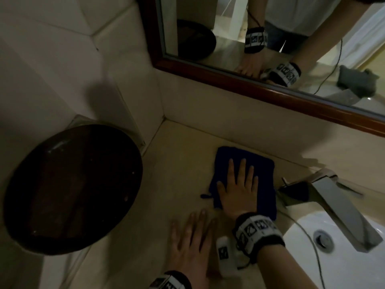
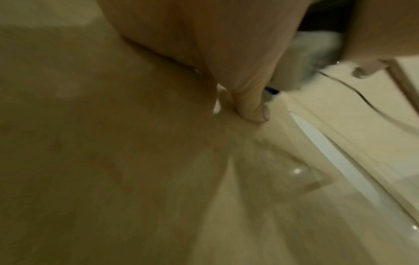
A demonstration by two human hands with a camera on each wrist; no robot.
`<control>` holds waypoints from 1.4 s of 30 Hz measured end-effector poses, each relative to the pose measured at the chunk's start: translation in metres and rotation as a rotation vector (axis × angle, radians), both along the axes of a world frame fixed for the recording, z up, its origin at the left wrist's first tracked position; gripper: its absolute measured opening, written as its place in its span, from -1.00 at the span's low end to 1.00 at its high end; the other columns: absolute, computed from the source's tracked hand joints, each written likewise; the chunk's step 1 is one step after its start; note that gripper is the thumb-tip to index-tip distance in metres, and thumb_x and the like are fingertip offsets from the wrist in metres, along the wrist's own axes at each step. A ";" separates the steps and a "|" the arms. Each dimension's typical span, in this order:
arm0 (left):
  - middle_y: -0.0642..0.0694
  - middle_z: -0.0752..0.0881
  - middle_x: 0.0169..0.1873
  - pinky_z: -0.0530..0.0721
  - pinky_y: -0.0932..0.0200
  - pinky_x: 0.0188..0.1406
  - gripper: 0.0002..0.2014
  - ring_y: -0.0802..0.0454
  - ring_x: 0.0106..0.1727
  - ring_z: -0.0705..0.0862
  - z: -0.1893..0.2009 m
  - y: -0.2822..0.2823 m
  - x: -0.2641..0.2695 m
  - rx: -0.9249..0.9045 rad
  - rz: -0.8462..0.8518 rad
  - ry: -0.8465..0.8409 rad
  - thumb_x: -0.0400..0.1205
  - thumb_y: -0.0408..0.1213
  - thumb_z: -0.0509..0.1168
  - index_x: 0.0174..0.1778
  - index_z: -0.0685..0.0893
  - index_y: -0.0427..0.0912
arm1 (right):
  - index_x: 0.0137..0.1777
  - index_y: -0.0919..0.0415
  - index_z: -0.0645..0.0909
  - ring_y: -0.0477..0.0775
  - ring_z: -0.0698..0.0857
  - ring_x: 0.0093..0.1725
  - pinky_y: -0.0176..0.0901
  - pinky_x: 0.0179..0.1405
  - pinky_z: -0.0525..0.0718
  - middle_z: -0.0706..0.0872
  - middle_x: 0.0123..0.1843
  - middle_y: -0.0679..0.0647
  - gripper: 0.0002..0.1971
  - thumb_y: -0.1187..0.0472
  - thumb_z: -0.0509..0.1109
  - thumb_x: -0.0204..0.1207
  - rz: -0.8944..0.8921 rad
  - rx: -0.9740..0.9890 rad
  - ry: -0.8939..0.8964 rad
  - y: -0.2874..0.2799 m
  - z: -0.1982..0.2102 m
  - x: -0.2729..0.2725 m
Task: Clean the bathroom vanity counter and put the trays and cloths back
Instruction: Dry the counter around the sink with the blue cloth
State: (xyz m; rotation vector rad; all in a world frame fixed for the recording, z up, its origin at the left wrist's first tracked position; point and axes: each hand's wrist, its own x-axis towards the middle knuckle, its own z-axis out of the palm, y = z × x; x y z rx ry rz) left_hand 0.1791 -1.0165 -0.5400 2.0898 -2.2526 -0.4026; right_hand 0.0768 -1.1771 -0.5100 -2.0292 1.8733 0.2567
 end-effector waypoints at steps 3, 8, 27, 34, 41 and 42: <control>-0.15 0.71 0.25 0.61 -0.30 0.14 -0.45 -0.11 0.23 0.59 0.014 -0.016 -0.003 -0.011 0.001 0.050 0.37 0.05 0.29 0.28 0.55 -0.06 | 0.66 -0.01 -0.43 0.26 -0.36 0.66 0.16 0.63 -0.32 -0.44 0.67 0.14 -0.24 -0.23 -0.06 0.67 -0.019 -0.015 -0.071 -0.035 0.002 0.008; 0.02 0.73 0.04 0.68 0.17 -0.02 -0.44 0.09 -0.01 0.69 0.046 -0.076 0.006 0.165 0.152 0.240 0.45 0.04 -0.09 0.00 0.77 -0.09 | 0.70 0.03 -0.21 0.15 -0.24 0.69 0.04 0.65 -0.23 -0.26 0.72 0.09 -0.27 -0.07 0.13 0.69 -0.090 -0.008 -0.390 -0.037 0.018 -0.012; 0.07 0.54 0.36 0.63 0.06 0.24 -0.23 0.16 0.36 0.45 0.010 -0.223 -0.039 0.087 -0.022 0.068 0.33 0.31 0.31 0.42 0.50 0.00 | 0.19 0.37 0.72 0.48 0.58 0.29 -0.01 0.60 0.04 0.71 0.18 0.40 -0.49 0.09 0.05 0.53 0.217 -0.079 -0.110 -0.061 -0.020 -0.057; -0.06 0.50 0.39 0.64 -0.17 0.26 -0.30 0.05 0.36 0.40 0.001 -0.223 -0.009 0.103 0.086 -0.014 0.44 0.18 0.07 0.47 0.41 -0.11 | 0.34 0.23 0.54 0.27 0.65 0.26 0.04 -0.12 0.81 0.69 0.25 0.20 -0.42 0.03 0.12 0.33 0.141 -0.137 -0.365 -0.063 0.019 -0.023; 0.03 -0.15 0.66 -0.43 -0.17 0.57 -0.40 0.06 0.66 -0.09 0.033 -0.240 0.055 0.172 0.395 0.054 0.75 0.04 -0.13 0.68 -0.19 0.00 | 0.64 0.20 0.24 0.22 0.31 0.61 0.05 0.49 0.47 0.11 0.69 0.24 0.01 -0.37 -0.15 0.22 0.257 -0.014 -0.429 -0.074 0.013 0.045; 0.01 -0.19 0.66 -0.28 -0.19 0.63 -0.39 0.04 0.67 -0.08 0.036 -0.244 0.062 0.212 0.452 0.079 0.76 0.02 -0.12 0.67 -0.23 -0.02 | 0.69 0.15 0.05 0.12 0.10 0.68 -0.04 0.62 0.24 -0.10 0.72 0.15 0.06 -0.42 -0.22 0.19 0.288 0.059 -0.468 -0.079 0.016 0.053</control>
